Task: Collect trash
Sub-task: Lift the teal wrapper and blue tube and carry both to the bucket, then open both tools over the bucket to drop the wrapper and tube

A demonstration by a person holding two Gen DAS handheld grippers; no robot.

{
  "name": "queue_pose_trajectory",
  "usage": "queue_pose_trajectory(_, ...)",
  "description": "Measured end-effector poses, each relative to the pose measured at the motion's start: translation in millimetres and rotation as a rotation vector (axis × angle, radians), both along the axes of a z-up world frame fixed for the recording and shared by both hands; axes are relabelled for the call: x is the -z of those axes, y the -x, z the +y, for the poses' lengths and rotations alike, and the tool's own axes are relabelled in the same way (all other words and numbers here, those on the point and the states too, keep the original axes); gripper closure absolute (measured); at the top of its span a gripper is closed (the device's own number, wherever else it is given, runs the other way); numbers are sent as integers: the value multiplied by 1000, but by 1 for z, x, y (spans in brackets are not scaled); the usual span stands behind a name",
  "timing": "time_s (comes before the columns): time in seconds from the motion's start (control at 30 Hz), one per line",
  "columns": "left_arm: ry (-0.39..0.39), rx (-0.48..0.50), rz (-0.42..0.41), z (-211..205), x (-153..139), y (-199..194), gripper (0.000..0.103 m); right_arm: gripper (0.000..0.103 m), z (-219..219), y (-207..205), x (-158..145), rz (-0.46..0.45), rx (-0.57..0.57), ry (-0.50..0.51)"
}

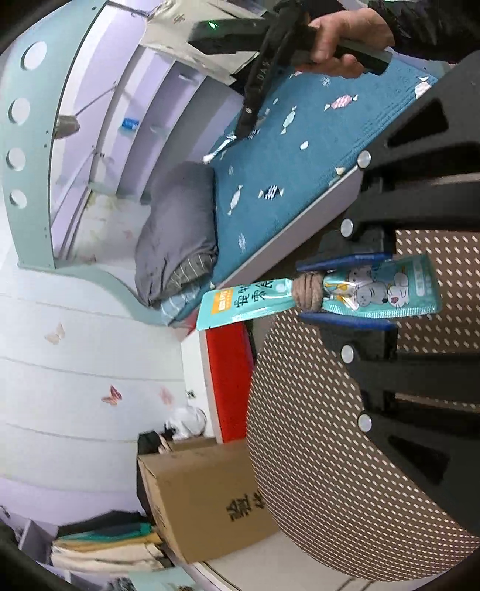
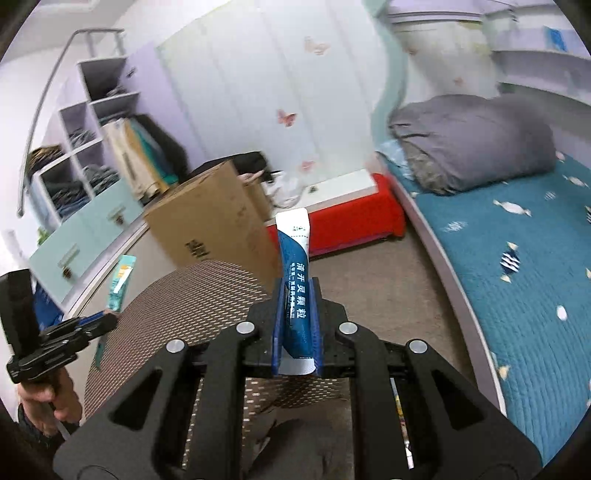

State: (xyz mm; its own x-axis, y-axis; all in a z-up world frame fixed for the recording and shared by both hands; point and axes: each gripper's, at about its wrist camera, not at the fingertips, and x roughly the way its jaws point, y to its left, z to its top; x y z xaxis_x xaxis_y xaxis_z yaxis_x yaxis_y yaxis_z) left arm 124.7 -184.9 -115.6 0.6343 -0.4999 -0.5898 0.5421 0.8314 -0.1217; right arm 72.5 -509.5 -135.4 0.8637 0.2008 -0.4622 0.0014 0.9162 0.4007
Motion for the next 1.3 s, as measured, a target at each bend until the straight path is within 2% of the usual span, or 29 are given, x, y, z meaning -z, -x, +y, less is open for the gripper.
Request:
queue_pose_trajectory(0.3,-1,63,45,-63,9,-24,82,90,-46,3,31,58,97,-54)
queue_pose_trajectory(0.57,-50,118,106,-121,39,-42,82,90,-71,-9,72,129,135,-99)
queue_pose_trajectory(0.77,-105,145,177,-155,75,-56,82,90,-93,-26,125,224,154,-169)
queue_pose_trajectory(1.0,-185,172,246,-194,117,-67,82,85,-113,-50,206,369,165,-283)
queue_pose_trajectory(1.03,-201,178,260,-199,125,-68,82,79,-116,-53,218,391,167,-306)
queue_pose_trajectory(1.07,-209,180,266,-202,129,-69,82,48,-118,-53,224,404,175,-319)
queue_pose_trajectory(1.1,-224,185,280,-208,137,-70,82,26,-122,-52,232,417,201,-332)
queue_pose_trajectory(1.17,-245,196,299,-217,147,-71,82,26,-130,-44,239,405,231,-364)
queue_pose_trajectory(1.3,-287,220,330,-235,169,-71,81,21,-136,-26,232,383,260,-380)
